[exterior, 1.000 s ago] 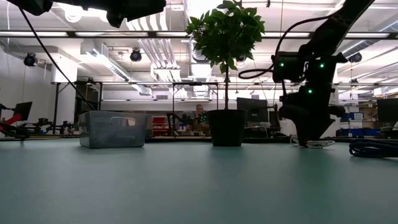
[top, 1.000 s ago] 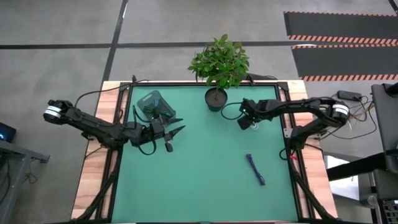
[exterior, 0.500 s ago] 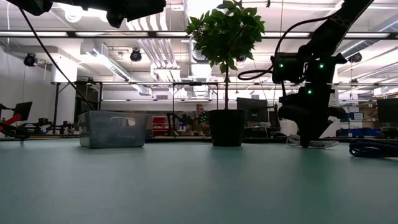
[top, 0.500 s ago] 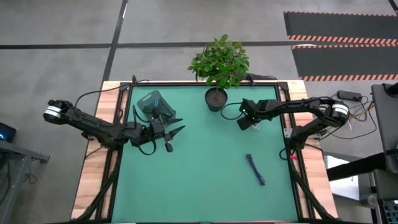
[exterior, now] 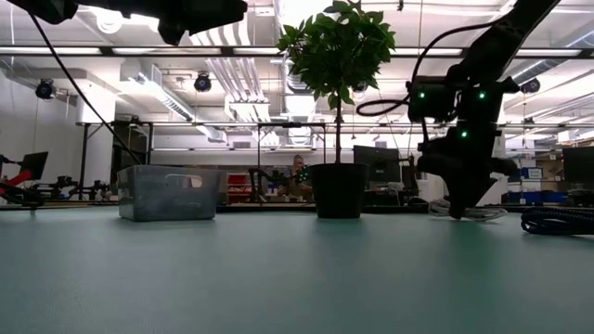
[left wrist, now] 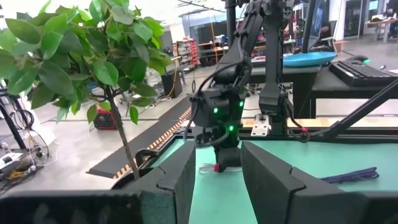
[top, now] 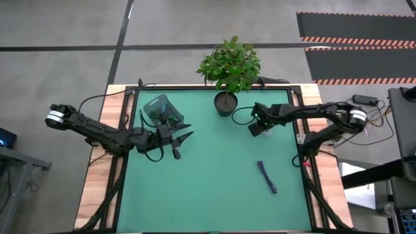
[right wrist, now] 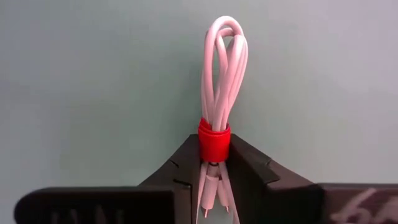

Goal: Pick and place USB-C Cables
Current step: Put the white charger cable into the gray bin

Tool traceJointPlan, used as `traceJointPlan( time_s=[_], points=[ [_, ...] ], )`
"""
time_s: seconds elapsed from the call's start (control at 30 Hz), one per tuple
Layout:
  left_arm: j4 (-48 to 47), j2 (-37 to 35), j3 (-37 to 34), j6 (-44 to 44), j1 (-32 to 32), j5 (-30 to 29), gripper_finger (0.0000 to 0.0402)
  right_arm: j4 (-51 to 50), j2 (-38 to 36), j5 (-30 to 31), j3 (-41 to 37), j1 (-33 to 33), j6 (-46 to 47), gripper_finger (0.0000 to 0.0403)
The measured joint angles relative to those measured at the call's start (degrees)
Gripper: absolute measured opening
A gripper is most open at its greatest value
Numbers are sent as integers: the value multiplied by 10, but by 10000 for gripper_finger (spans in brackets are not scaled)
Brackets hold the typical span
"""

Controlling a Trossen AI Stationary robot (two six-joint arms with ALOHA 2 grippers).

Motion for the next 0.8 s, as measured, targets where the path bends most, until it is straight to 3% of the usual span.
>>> traceJointPlan(
  time_s=[0.4,0.57,0.8],
  points=[
    [-5,0,0,-28,0,0,114,21,-119,-25,0,56,-55,53],
    [-4,0,0,-29,0,0,114,103,-148,-26,-8,104,-87,53],
    [-2,0,0,-35,0,0,114,272,-137,-93,-23,163,-187,53]
  ],
)
